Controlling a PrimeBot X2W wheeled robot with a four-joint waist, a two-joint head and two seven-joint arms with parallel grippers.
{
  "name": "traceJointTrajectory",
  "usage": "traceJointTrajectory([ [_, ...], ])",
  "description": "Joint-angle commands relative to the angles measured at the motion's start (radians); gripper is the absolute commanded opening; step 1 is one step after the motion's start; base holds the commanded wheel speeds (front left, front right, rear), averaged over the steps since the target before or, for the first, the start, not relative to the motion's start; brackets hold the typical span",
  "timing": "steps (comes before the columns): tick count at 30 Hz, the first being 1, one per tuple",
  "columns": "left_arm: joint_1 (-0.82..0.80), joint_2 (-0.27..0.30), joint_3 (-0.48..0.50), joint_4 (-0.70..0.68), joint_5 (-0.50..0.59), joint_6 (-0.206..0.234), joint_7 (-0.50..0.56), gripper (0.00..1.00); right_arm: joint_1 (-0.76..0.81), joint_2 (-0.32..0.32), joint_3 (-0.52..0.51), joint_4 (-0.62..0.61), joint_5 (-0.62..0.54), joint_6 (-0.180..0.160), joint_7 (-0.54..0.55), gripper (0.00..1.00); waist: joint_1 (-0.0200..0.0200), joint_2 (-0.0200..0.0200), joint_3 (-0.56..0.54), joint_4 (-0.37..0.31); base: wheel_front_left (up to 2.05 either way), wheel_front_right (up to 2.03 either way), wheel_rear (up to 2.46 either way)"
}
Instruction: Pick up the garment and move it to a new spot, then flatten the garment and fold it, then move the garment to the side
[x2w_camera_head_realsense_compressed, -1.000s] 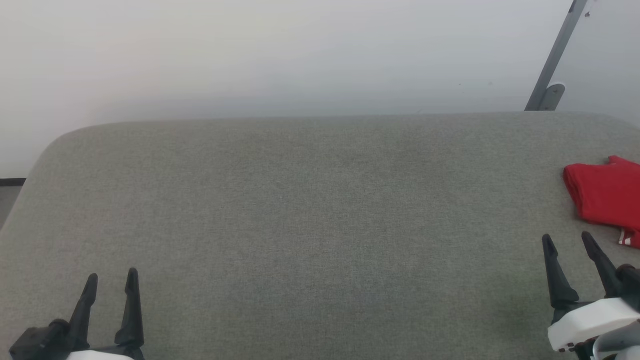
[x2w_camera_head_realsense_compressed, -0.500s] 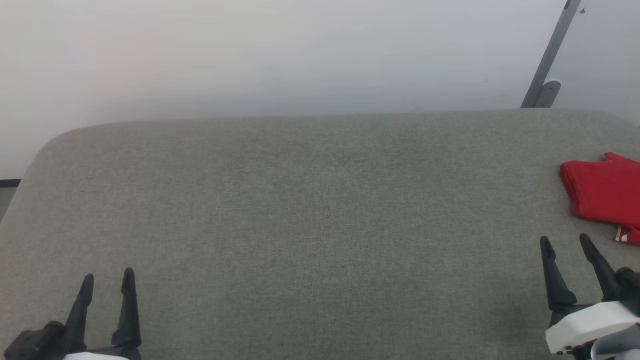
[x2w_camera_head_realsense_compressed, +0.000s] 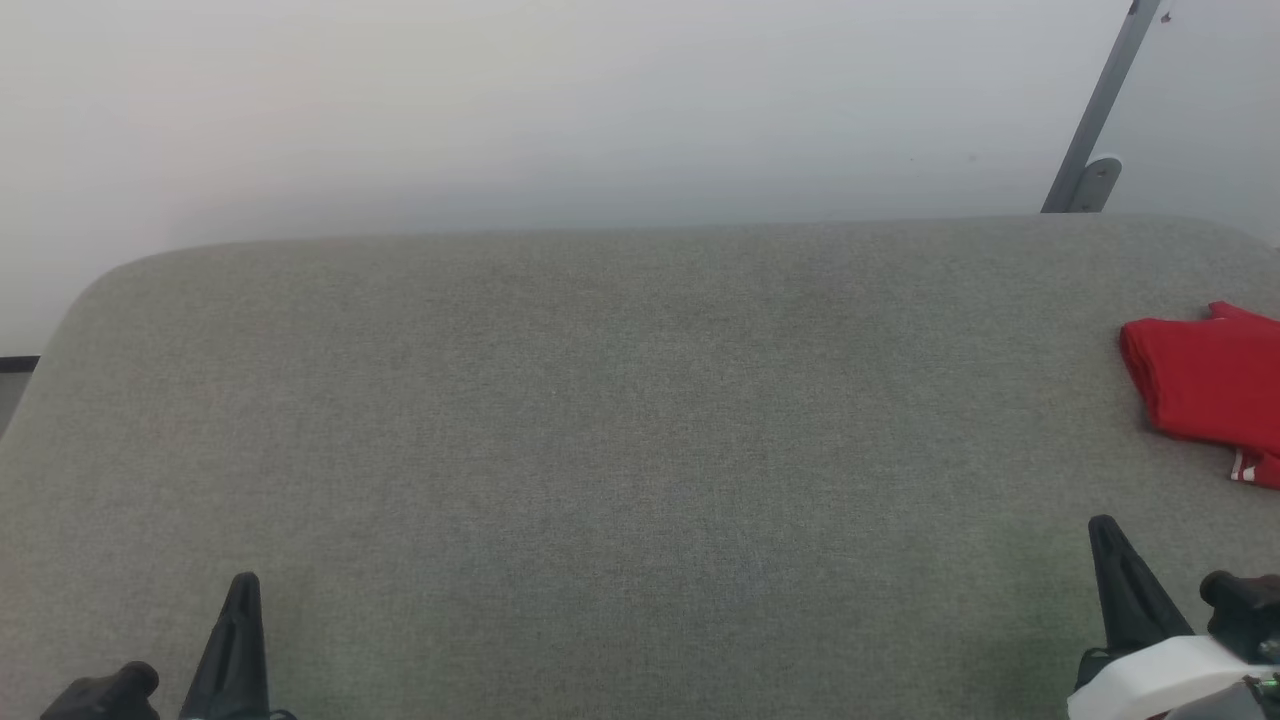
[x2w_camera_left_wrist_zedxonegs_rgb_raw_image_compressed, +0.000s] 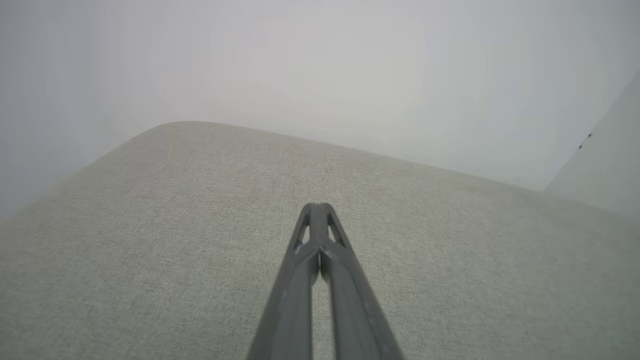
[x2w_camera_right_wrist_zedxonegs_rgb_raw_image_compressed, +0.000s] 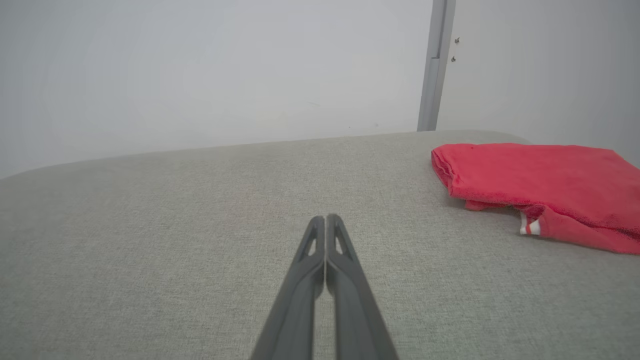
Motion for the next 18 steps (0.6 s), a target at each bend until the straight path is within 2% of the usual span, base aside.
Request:
traceJointTrajectory([
  [1,-0.01,0.006,0.003,-0.007,-0.034,0.0,0.011,0.0,-0.016,-0.003,-0.006,-0.009,0.035,0.0,0.012,0.0,0.0,-0.0001,0.0,0.0,0.0,0.0,0.0],
  [18,-0.065,-0.019,-0.012,0.009,-0.323,0.0,0.096,0.0,-0.039,0.038,-0.019,-0.025,0.336,0.0,0.095,0.0,0.0,-0.0001,0.001,-0.002,0.0,0.0,0.0],
])
